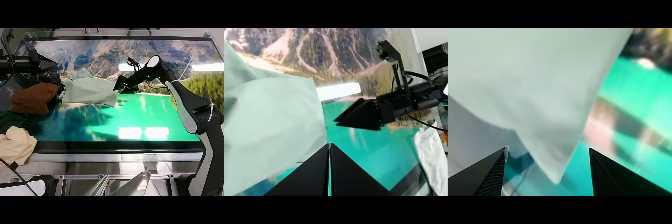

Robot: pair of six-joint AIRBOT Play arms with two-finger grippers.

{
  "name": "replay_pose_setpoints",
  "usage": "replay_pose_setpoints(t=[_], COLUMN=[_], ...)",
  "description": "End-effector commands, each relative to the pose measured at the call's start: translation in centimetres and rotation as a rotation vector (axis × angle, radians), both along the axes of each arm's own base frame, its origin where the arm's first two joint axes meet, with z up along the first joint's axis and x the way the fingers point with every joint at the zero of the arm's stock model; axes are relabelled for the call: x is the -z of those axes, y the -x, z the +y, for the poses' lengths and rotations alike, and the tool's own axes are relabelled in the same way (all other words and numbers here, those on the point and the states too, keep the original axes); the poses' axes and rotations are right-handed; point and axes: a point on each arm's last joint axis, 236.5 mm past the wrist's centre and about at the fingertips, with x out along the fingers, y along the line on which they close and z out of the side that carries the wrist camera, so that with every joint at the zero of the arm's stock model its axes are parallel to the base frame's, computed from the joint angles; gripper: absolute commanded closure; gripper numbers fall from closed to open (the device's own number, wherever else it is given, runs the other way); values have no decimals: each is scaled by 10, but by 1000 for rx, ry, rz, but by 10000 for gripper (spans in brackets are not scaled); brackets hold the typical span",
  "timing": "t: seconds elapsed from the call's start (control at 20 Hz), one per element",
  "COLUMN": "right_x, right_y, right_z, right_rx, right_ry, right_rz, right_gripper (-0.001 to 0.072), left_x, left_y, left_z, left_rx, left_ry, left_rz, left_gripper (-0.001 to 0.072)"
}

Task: Fold the shirts.

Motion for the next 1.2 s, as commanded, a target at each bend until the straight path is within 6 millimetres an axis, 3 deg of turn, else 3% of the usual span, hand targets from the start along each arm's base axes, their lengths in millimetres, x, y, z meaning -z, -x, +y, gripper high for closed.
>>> replay_pose_setpoints(t=[0.0, 0.35, 0.45, 0.7, 0.8, 1.0, 1.15], right_x=[9, 34, 29, 23, 24, 23, 27], right_y=[-11, 5, 7, 15, 5, -12, -28], right_z=[3, 29, 21, -19, -4, 53, 83], right_rx=[83, 40, 36, 33, 73, 144, 216], right_ry=[30, 38, 38, 47, 23, -54, -93], right_rz=[0, 36, 50, 148, 111, 3, -77], right_gripper=[131, 131, 133, 133, 133, 133, 132], left_x=[0, 1, 1, 1, 1, 1, 1], left_y=[4, 5, 9, 8, 7, 7, 9], left_z=[-11, -12, -12, -1, 4, 6, 5], left_rx=[35, 42, 61, 48, 37, 39, 55], left_ry=[-6, -7, -11, -13, -13, -17, -24], left_rz=[-7, -4, -8, -12, -12, -18, -26], left_gripper=[689, 689, 689, 689, 689, 689, 689])
